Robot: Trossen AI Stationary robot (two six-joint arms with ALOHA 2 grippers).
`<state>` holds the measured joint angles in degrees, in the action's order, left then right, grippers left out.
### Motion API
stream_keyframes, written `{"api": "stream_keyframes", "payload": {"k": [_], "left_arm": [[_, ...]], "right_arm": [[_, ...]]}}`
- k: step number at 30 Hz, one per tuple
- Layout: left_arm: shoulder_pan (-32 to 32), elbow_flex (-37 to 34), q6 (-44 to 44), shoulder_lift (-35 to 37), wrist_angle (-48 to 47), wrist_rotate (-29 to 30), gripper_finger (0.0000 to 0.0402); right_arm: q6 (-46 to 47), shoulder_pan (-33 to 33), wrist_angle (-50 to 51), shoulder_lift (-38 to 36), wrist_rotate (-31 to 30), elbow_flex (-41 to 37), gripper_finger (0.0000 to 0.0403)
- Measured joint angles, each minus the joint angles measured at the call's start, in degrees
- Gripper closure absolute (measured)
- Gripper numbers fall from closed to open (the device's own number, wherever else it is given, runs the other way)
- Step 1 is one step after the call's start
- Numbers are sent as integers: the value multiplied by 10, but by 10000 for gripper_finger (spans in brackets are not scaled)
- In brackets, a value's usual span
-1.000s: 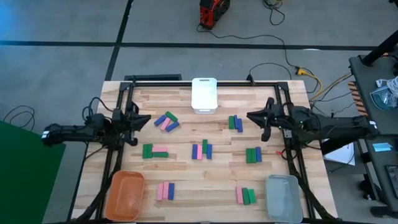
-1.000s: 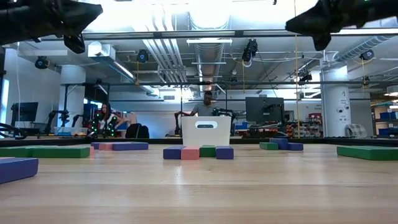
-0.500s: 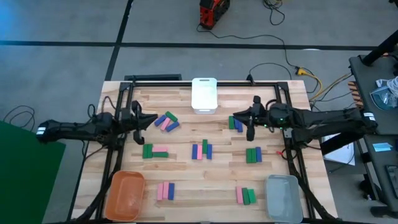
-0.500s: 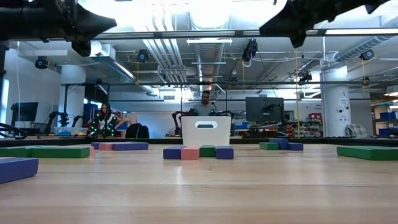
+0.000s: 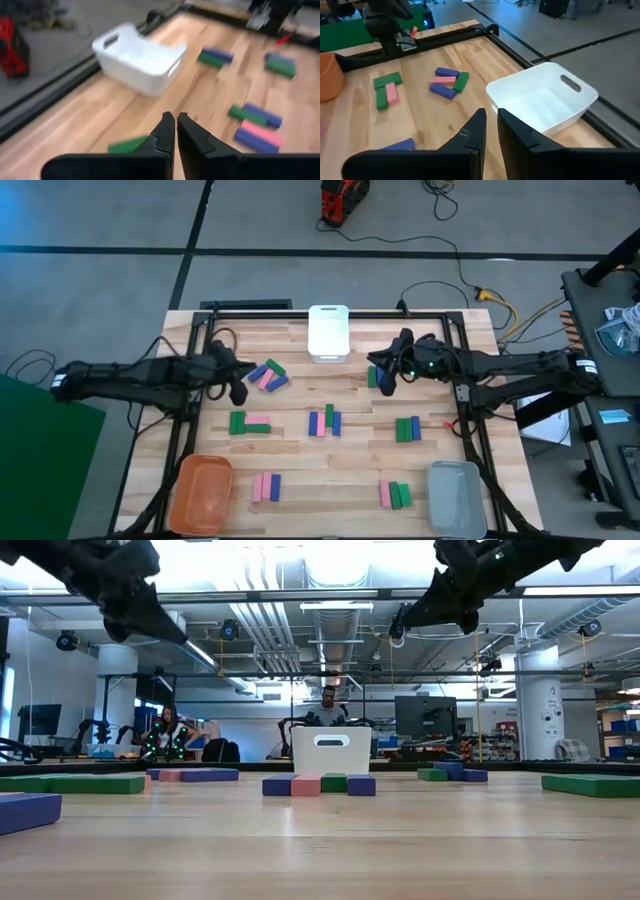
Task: Sort blocks
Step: Put the blue block into the white bin
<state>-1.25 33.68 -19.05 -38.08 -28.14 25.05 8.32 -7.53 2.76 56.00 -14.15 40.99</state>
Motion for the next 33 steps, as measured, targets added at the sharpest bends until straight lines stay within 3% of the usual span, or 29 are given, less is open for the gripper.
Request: {"api": "stream_keyframes", "payload": {"k": [6,11,19,27,33], "left_arm": [[-26,11,-61,-54,-65,-13,402],[-78,9,-69,-92,-67,-83,402],[-211,11,-37,-166,-89,-184,402],[-260,15,-20,-247,-101,-188,399],[-281,32,0,-298,-102,-187,370]], "right_arm": [[-30,-8,0,-13,0,0,364],[-50,-11,0,-17,0,0,364],[-55,-11,1,-19,0,0,364],[-59,-11,5,-19,0,0,364],[-53,-11,12,-19,0,0,364]]}}
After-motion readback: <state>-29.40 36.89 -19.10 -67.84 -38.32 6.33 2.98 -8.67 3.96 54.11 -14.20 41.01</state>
